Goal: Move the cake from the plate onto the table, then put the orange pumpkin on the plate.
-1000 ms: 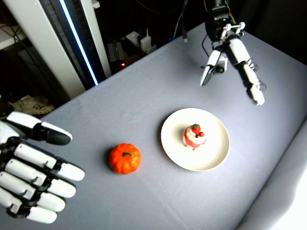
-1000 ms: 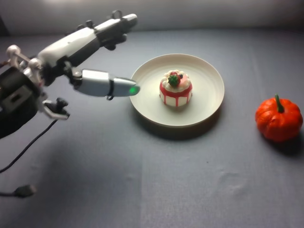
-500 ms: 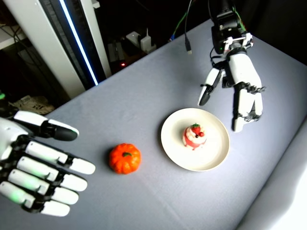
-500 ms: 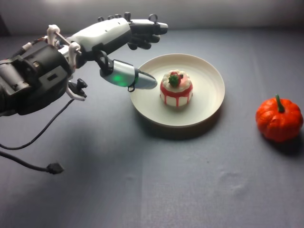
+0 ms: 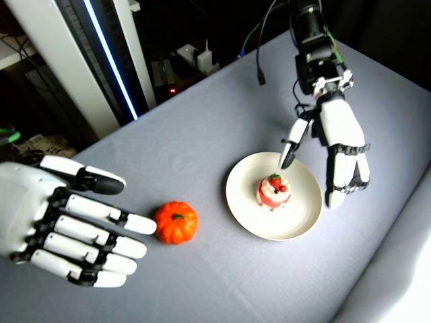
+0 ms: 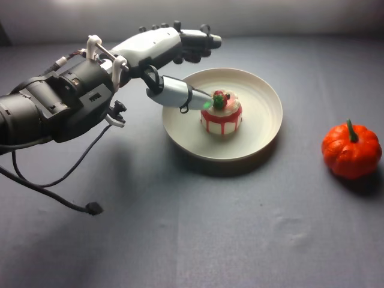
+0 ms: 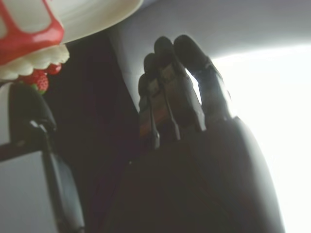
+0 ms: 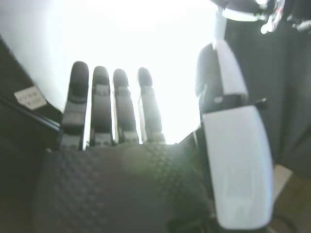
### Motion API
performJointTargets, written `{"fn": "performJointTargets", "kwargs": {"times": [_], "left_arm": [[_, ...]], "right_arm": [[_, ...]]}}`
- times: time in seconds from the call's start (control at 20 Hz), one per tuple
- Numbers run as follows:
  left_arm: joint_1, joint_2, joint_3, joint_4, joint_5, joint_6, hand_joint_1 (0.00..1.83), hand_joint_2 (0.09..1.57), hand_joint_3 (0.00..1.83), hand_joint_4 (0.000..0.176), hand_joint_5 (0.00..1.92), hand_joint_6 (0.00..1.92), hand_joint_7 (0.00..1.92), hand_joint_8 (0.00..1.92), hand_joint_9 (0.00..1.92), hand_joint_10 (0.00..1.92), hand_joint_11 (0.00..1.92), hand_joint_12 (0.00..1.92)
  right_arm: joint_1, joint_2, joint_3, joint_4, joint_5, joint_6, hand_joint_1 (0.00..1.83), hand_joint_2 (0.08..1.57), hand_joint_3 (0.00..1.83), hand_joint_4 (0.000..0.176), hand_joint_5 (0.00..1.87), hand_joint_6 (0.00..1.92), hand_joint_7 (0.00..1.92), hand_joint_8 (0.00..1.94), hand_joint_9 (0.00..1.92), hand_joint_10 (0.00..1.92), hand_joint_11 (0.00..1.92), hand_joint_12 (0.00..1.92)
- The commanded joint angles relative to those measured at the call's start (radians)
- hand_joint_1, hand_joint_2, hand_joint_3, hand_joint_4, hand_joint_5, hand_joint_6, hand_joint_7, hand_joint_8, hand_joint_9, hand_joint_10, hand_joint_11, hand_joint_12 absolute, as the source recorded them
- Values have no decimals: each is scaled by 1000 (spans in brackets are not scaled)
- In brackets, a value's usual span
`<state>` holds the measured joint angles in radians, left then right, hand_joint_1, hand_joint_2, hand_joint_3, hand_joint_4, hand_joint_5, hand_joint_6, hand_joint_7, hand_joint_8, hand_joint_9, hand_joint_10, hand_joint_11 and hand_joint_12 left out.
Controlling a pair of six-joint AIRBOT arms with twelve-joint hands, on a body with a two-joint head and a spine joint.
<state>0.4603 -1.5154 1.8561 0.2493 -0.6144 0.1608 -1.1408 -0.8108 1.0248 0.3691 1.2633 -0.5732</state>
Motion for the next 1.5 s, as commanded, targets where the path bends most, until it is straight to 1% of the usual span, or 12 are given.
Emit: {"fn": "performJointTargets", "kwargs": {"times": [0.0,0.1,0.2,0.4,0.5,0.55,0.7,0.8,0.95,1.3,1.4,1.45], "left_arm": [[-1,16,-2,-36,-150,-4,927,954,0,0,349,1,488,1,524,36,37,1539],[5,23,-20,-51,-219,-4,812,921,0,43,310,0,489,1,527,35,52,1524],[10,30,-38,-52,-279,-4,733,893,0,0,150,8,446,5,460,17,1,1292],[34,60,-103,-75,-402,-4,709,924,0,34,246,25,506,17,433,15,0,1316],[63,81,-142,-96,-431,-4,783,901,0,29,248,18,445,0,499,41,0,1480],[83,86,-154,-107,-432,-4,755,859,0,0,187,3,370,0,479,32,0,1481],[118,86,-153,-120,-409,-4,856,756,0,79,6,0,13,0,22,15,0,543],[133,86,-154,-129,-396,-4,868,750,0,101,0,0,0,0,0,0,0,848],[126,64,-120,-132,-343,-4,905,835,18,65,0,0,0,0,0,0,0,29],[92,9,-65,-107,-293,-4,854,733,0,116,56,19,0,0,0,0,29,14],[90,3,-58,-100,-280,-4,835,758,8,125,116,3,0,0,0,0,0,480],[91,0,-53,-100,-277,-4,851,771,3,104,127,3,0,0,0,0,0,677]], "right_arm": [[12,4,7,10,126,6,799,1163,3,0,280,2,207,4,199,8,0,523],[11,4,7,10,123,6,816,1158,0,0,282,1,230,3,222,8,0,569],[11,5,8,12,121,6,835,1159,0,0,283,0,229,1,200,9,0,507],[10,20,2,14,121,6,808,1152,0,0,279,1,211,4,175,7,0,429],[10,21,-2,18,121,6,814,1149,0,0,283,1,209,3,186,5,0,536],[9,21,-2,18,121,6,834,1150,0,0,283,0,198,2,171,4,0,489],[9,27,-4,19,121,6,790,1136,0,0,301,2,220,3,190,6,0,602],[9,30,-5,19,122,6,771,1126,0,0,318,5,237,4,193,5,0,570],[9,29,-5,19,122,6,784,1086,0,0,337,6,277,9,216,8,0,641],[9,28,-3,16,122,6,744,1084,1,0,346,2,316,4,266,8,0,913],[10,28,-3,15,122,6,753,1091,2,0,345,1,313,1,261,4,0,937],[10,28,-3,15,122,6,758,1099,5,0,346,1,316,2,257,2,0,943]]}}
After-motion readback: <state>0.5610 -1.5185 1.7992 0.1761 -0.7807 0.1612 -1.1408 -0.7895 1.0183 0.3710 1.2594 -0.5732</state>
